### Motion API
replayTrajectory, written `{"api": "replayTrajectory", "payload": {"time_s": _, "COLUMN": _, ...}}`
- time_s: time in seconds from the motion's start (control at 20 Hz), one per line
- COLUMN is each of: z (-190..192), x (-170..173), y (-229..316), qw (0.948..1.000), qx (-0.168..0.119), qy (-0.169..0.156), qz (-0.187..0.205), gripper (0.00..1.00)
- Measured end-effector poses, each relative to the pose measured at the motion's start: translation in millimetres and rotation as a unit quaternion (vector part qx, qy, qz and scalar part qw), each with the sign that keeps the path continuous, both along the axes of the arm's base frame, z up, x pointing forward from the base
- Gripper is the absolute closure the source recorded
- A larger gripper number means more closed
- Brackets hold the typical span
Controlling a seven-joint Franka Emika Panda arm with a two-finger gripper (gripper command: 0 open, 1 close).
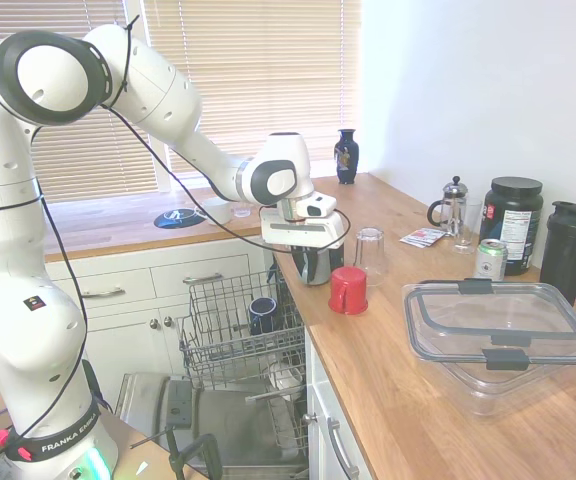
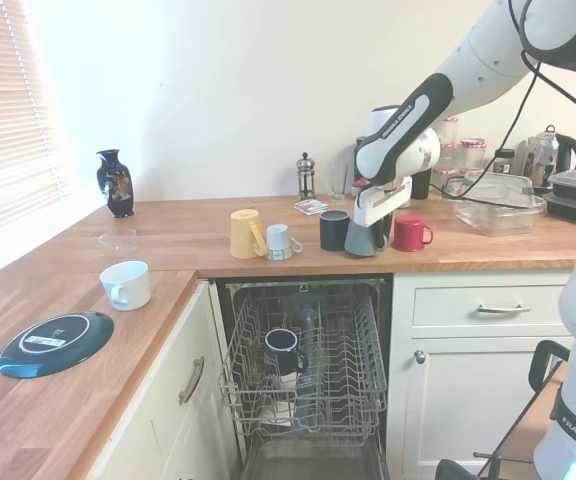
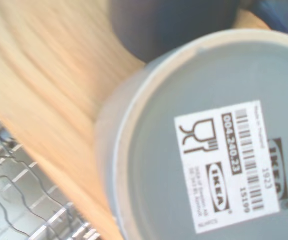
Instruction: Unload a mug from dishwasher
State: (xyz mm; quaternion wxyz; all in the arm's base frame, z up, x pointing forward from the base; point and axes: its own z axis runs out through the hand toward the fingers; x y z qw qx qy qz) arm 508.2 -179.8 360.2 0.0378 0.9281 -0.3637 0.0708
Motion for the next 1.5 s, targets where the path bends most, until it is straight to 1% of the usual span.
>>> {"api": "replayTrajectory", "payload": {"time_s": 0.2, "z": -8.3, "x": -3.2, "y": -10.3, "qw": 1.0, "qx": 0.0, "qy": 0.008, "qz": 0.001, "gripper": 1.0}}
{"api": "replayTrajectory", "payload": {"time_s": 0.45, "z": -8.9, "x": -5.1, "y": -18.2, "qw": 1.0, "qx": -0.001, "qy": 0.006, "qz": -0.002, "gripper": 1.0}}
{"api": "replayTrajectory", "payload": {"time_s": 0.5, "z": -9.0, "x": -5.3, "y": -19.3, "qw": 1.0, "qx": -0.001, "qy": 0.006, "qz": -0.003, "gripper": 0.0}}
{"api": "replayTrajectory", "payload": {"time_s": 0.9, "z": -8.6, "x": -4.9, "y": -20.2, "qw": 1.0, "qx": -0.002, "qy": 0.006, "qz": -0.005, "gripper": 0.0}}
{"api": "replayTrajectory", "payload": {"time_s": 1.3, "z": 2.7, "x": 0.6, "y": -26.4, "qw": 0.9996, "qx": -0.005, "qy": -0.012, "qz": -0.026, "gripper": 0.0}}
{"api": "replayTrajectory", "payload": {"time_s": 1.5, "z": 3.7, "x": 1.3, "y": -26.2, "qw": 0.9995, "qx": -0.002, "qy": -0.014, "qz": -0.029, "gripper": 0.0}}
